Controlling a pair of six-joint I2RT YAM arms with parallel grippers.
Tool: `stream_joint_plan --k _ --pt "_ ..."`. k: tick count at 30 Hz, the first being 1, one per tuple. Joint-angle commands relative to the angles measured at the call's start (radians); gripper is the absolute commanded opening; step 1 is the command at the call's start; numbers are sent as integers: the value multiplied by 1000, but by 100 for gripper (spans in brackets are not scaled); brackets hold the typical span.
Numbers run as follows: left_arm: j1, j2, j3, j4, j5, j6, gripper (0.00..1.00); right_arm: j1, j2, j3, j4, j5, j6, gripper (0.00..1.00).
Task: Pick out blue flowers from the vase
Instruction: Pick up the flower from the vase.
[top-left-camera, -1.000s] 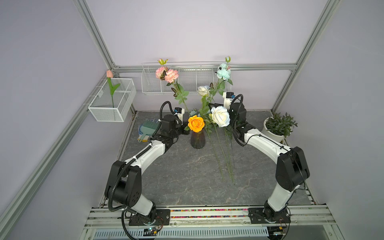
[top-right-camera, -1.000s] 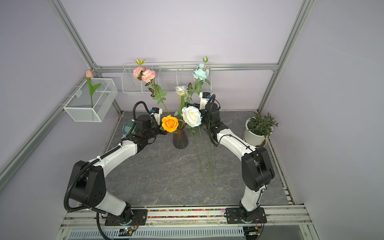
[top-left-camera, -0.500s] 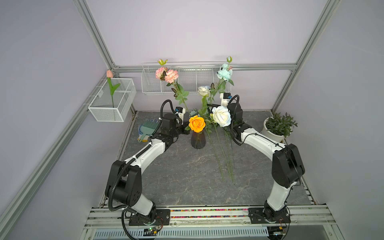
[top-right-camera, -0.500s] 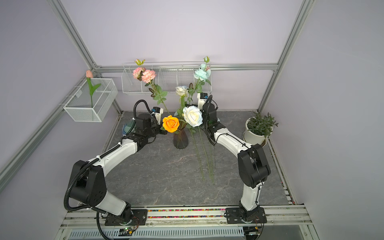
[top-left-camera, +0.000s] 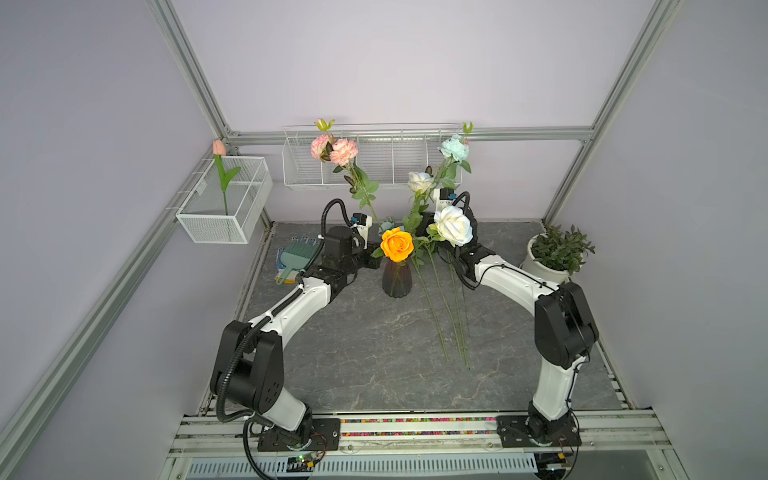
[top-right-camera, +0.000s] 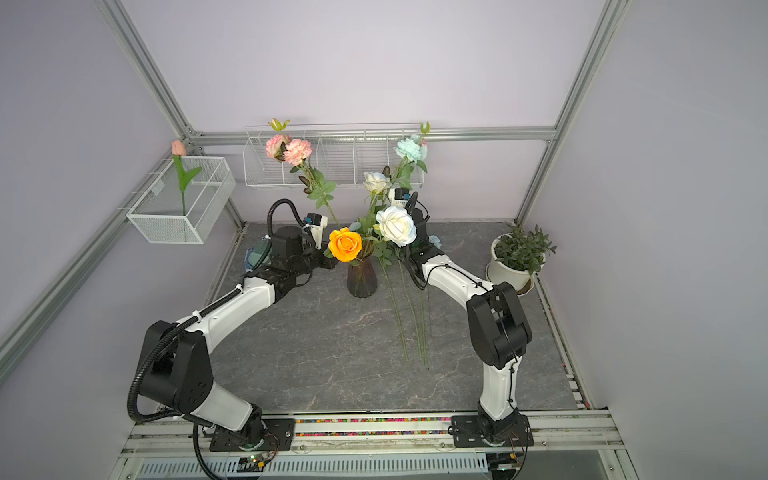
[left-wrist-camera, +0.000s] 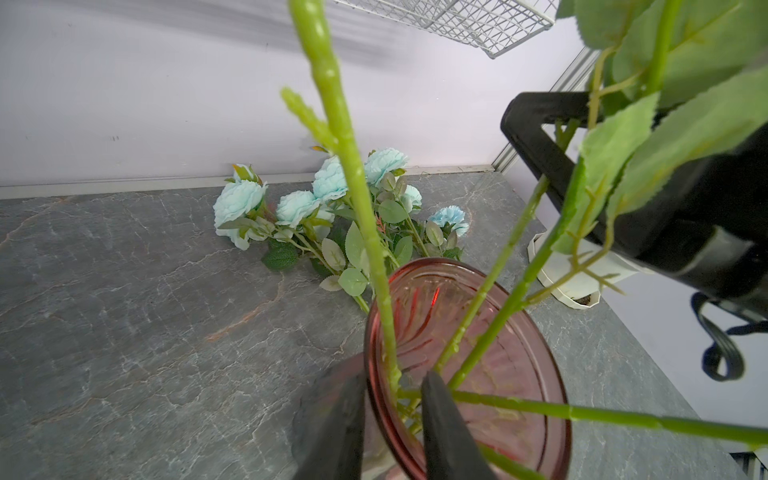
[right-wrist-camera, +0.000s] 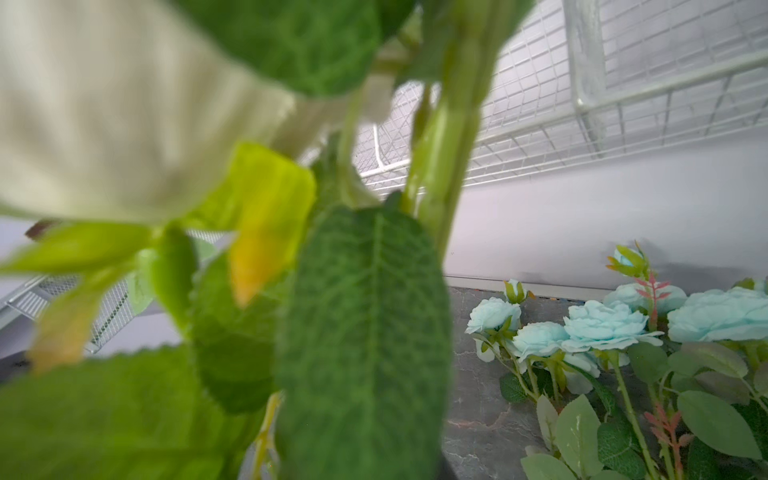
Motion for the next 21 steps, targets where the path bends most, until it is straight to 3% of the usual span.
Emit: stream_joint_plan --k 1,12,21 --pt "-4 0 -6 -17 4 -3 27 3 -78 11 -16 26 -34 7" --pt "-5 -5 -29 10 7 -14 27 18 -184 51 -112 54 -120 7" --pt "-3 -15 -40 19 -3 -15 27 2 -235 215 -317 82 -233 7"
